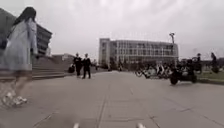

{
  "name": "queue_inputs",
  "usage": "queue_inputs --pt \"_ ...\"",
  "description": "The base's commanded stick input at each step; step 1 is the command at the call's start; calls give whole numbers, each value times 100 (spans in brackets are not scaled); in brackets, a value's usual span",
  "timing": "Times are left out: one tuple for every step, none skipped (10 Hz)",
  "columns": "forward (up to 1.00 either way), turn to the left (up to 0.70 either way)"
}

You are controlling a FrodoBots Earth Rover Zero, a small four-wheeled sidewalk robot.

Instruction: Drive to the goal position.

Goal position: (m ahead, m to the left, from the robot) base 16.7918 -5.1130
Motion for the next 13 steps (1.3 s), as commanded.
queue_inputs --pt "85 0" --pt "85 0" --pt "85 0" --pt "85 0" --pt "85 0" --pt "85 0" --pt "85 0" --pt "85 0" --pt "85 0" --pt "85 0" --pt "85 0" --pt "85 0" --pt "85 0"
